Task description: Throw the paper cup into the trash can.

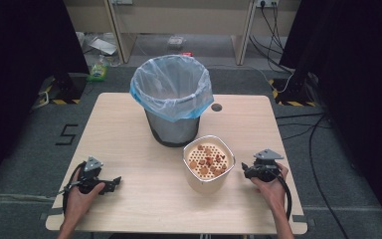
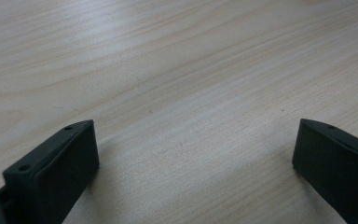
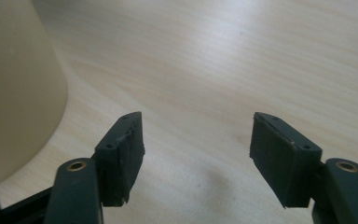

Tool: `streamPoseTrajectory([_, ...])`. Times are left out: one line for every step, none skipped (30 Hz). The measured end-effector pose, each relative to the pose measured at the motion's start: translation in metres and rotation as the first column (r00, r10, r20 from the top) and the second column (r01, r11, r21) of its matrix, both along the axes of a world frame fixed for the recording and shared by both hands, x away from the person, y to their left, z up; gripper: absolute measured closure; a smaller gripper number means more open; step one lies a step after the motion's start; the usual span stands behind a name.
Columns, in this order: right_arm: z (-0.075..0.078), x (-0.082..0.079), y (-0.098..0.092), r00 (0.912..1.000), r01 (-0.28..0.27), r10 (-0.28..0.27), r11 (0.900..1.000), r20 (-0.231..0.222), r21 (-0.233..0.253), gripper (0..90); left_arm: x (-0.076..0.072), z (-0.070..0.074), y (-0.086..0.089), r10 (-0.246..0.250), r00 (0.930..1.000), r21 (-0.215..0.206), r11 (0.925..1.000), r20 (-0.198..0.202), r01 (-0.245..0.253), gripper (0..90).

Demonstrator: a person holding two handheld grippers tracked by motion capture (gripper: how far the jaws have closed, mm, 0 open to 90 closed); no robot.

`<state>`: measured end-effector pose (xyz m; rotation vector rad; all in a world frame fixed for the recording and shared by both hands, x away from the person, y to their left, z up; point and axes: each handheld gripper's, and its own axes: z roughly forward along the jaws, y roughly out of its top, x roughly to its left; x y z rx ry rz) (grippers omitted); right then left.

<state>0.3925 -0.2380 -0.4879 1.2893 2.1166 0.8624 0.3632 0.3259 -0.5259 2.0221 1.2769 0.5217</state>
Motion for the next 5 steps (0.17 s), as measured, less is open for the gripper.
streamPoseTrajectory([-0.0011,0.0001,0.0013,1.0,-0.001,0.001,1.0,-0.003,-0.008,34.8,0.0,0.0,0.0,0.0,1.0,0.0,1.0,0.0,0.0,0.0])
streamPoseTrajectory([-0.0017,0.0002,0.0022,1.0,-0.003,0.002,1.0,-0.01,-0.011,34.4,0.0,0.0,0.0,0.0,1.0,0.0,1.0,0.0,0.0,0.0])
streamPoseTrajectory([-0.0023,0.0005,0.0028,0.9999,-0.005,0.005,1.0,-0.013,-0.012,34.2,0.0,0.0,0.0001,0.0,1.0,0.0,1.0,0.0,0.0,0.0])
streamPoseTrajectory([-0.0031,0.0008,0.0035,0.9998,-0.008,0.008,1.0,-0.019,-0.017,33.8,0.0,0.0,0.0001,-0.001,1.0,0.0,1.0,0.0,0.001,0.0])
streamPoseTrajectory([-0.0039,0.0007,0.0046,0.9996,-0.003,0.002,1.0,-0.028,-0.018,33.5,0.0,0.0,0.0001,-0.001,1.0,0.0,1.0,0.0,0.001,0.0])
